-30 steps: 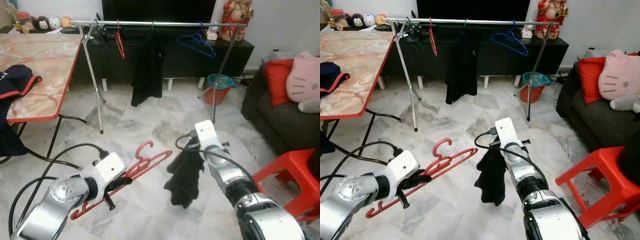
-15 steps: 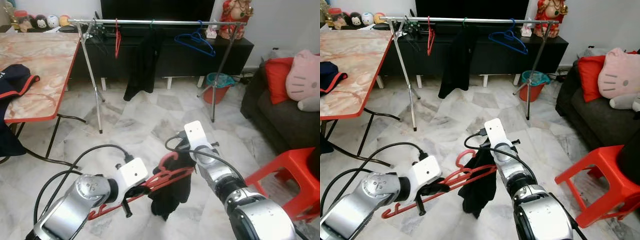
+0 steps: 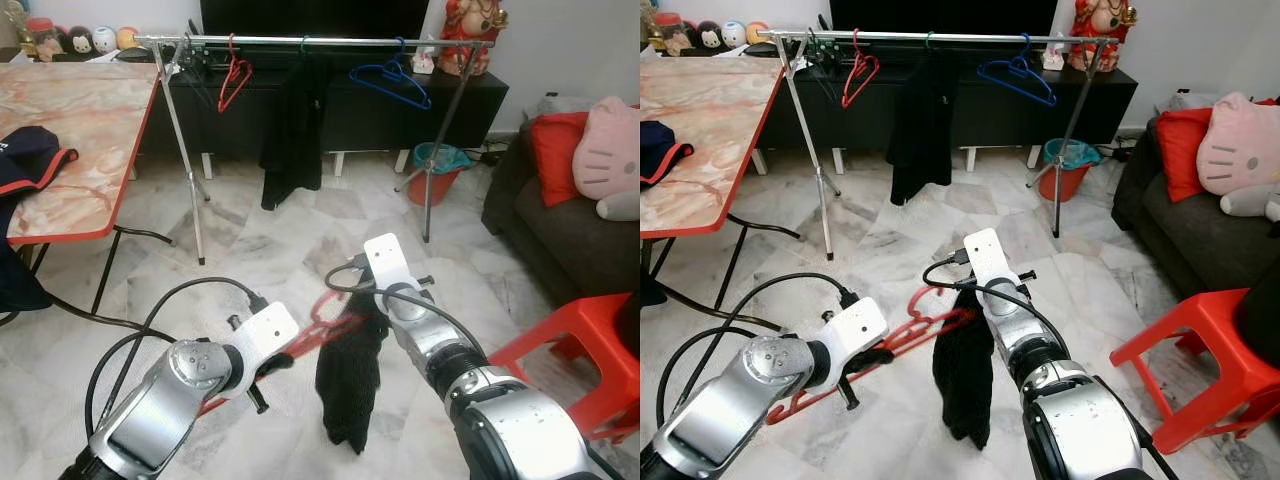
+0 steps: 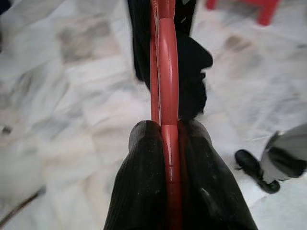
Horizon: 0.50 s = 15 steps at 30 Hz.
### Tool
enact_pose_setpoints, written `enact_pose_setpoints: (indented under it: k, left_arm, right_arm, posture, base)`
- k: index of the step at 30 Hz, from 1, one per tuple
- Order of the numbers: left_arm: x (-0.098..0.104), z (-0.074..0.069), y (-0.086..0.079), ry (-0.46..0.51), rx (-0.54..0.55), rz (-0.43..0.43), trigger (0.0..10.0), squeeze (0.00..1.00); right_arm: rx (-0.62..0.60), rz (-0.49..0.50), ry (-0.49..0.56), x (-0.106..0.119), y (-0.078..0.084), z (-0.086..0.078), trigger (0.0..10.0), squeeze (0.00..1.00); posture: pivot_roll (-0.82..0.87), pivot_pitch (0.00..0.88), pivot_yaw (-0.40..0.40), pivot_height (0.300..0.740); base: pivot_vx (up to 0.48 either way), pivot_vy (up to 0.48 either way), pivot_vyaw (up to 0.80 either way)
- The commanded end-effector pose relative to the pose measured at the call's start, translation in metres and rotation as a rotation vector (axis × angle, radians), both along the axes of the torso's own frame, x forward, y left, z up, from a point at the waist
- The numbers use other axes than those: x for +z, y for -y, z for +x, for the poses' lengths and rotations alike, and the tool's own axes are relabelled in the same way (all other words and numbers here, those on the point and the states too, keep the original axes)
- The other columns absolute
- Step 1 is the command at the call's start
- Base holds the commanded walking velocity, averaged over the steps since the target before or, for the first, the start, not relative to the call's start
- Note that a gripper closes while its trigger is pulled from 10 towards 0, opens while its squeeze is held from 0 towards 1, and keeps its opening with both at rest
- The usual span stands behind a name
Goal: Hang hanger
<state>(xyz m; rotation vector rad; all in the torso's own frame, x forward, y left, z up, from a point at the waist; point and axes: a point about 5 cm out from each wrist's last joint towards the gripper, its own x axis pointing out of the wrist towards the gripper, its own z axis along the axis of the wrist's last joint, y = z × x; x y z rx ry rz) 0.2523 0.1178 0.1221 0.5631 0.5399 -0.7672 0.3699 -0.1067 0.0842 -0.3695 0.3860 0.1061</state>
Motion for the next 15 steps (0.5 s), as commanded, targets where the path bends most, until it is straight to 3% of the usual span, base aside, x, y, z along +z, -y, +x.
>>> enact_pose_setpoints:
  k: [1,10,15]
  left_arm:
    - [0.006,0.007,-0.003,0.046,0.054,0.015,10.0,0.00]
    - [0.008,0.012,-0.008,0.073,0.104,-0.004,10.0,0.00]
    - [0.012,0.010,-0.004,0.082,0.059,-0.050,10.0,0.00]
  right_arm:
    - [0.001,0.017,0.046,0.013,-0.003,0.007,10.0,0.00]
    - [0.019,0.028,0.038,0.011,-0.008,0.005,10.0,0.00]
    - [0.054,0.032,0.025,0.009,-0.014,0.004,10.0,0.00]
  posture:
    - [0.13,0.001,-0.106,0.740]
    - [0.13,0.000,-0.109,0.740]
    - [0.13,0.000,-0.113,0.740]
  base:
    - [0.000,0.000,0.00]
    - [0.000,0.000,0.00]
    - [0.000,0.000,0.00]
